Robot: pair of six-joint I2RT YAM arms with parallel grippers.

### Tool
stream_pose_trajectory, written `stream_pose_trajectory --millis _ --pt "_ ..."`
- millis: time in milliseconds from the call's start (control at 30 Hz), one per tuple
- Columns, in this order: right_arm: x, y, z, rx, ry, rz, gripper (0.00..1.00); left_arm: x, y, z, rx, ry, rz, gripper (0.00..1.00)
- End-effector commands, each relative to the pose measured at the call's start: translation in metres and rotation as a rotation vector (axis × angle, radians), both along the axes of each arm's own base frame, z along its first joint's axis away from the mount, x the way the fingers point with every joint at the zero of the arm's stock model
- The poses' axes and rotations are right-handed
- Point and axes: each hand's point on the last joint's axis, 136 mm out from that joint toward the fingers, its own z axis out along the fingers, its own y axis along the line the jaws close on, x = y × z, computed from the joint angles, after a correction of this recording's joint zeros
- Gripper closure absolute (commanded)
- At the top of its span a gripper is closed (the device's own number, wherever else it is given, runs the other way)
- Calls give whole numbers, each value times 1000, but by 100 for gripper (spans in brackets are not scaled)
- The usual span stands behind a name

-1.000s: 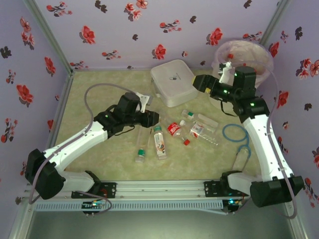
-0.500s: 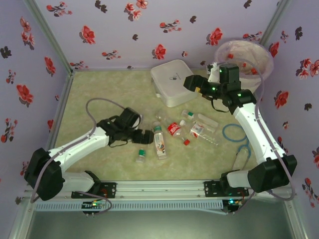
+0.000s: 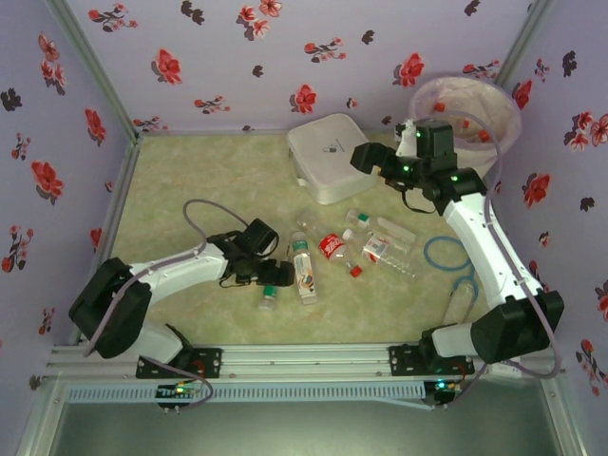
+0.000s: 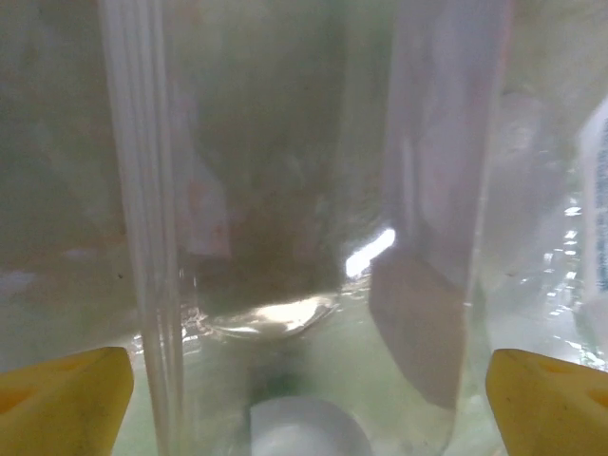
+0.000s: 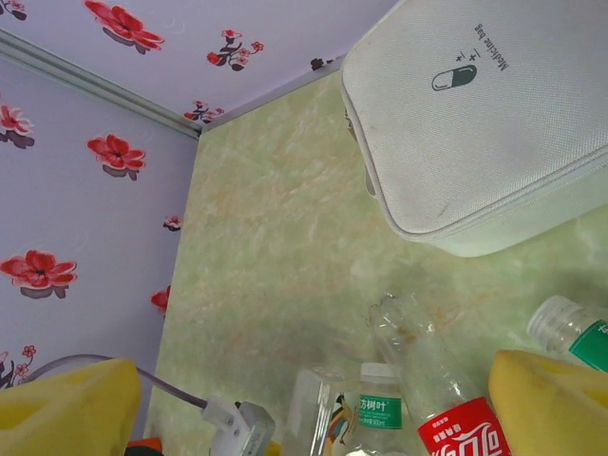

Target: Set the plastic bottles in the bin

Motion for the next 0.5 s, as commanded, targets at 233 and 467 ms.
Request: stream_pose_trajectory --millis 233,467 --pt "-27 13 9 49 12 92 13 12 16 22 -6 -75 53 44" --pt "-35 40 2 80 25 158 19 36 22 76 -61 -203 39 54"
